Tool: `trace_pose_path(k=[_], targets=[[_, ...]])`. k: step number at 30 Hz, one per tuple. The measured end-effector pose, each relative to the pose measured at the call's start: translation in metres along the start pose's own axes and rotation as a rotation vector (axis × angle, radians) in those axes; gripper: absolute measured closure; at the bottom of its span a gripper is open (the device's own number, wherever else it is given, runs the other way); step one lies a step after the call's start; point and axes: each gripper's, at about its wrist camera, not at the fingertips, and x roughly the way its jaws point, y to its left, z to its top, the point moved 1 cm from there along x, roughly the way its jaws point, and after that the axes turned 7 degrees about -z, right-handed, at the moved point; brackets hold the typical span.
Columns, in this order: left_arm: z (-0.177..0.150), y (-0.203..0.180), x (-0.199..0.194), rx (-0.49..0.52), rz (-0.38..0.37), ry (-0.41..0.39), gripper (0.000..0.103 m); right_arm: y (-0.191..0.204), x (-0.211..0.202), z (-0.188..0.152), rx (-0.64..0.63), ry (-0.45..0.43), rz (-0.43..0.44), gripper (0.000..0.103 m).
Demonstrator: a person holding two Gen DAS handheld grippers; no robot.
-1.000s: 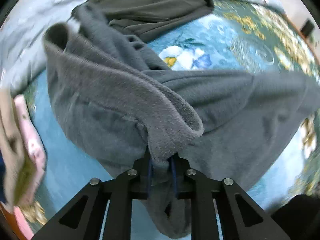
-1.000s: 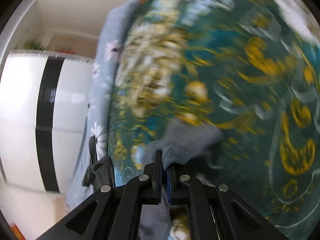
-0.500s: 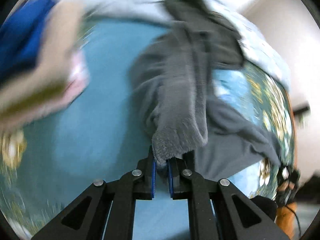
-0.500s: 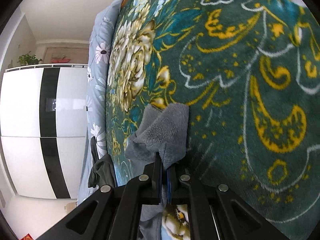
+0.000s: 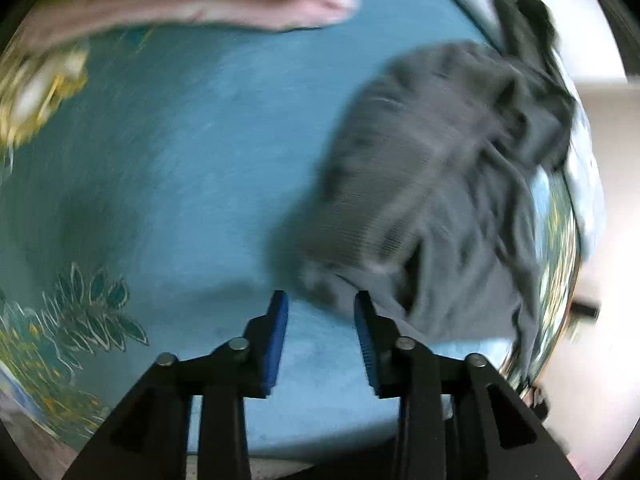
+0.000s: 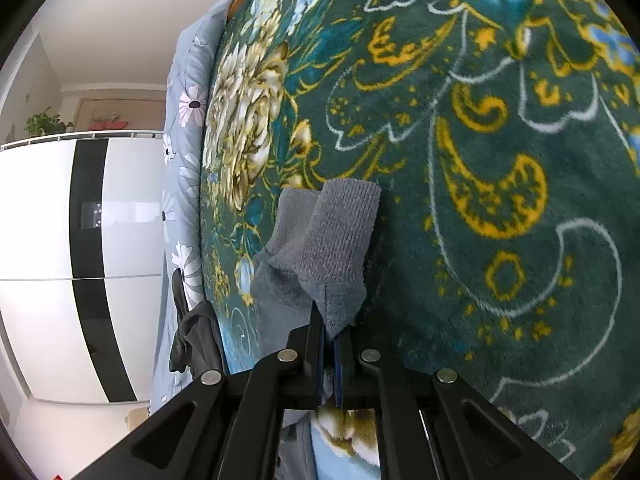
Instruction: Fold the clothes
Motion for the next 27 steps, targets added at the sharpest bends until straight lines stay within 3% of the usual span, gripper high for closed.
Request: trace_pose_path(k=[5, 7, 10, 13, 19, 21, 23, 25, 27], targets=[[0.006, -0.039, -0.012, 0.168, 0.065, -0.03, 0.06, 0.002, -0.002, -0.003, -0.007, 0.0, -0.004, 0.099], [0.015, -0.033, -0.013, 0.061, 0.005, -0.029, 0.06, 0.004, -0.002, -0.003, -0.012, 0.0, -0.005, 0.099], [0.024, -0.018, -0.009, -0.073, 0.029, -0.029, 0.06, 0.005, -0.001, -0.003, -0.012, 0.003, -0.005, 0.099], [0.023, -0.014, -0.001, -0.094, 0.088, -0.009, 0.06, 0.003, 0.001, -0.003, -0.008, 0.007, -0.008, 0.099], [0.023, 0.002, 0.007, -0.269, 0.013, -0.019, 0.06, -0.003, 0.004, -0.003, -0.01, 0.017, -0.018, 0.099], [0.023, 0.006, 0.009, -0.295, 0.016, -0.012, 0.07, -0.003, 0.005, -0.002, -0.014, 0.02, -0.021, 0.099], [0.022, 0.01, 0.009, -0.329, 0.014, -0.006, 0.096, -0.004, 0.006, -0.002, -0.015, 0.02, -0.023, 0.099], [0.023, 0.013, 0.006, -0.337, 0.02, -0.015, 0.101, -0.004, 0.006, -0.002, -0.015, 0.023, -0.026, 0.098], [0.027, 0.011, -0.002, -0.278, 0.054, -0.034, 0.103, -0.004, 0.007, -0.002, -0.017, 0.025, -0.031, 0.098]])
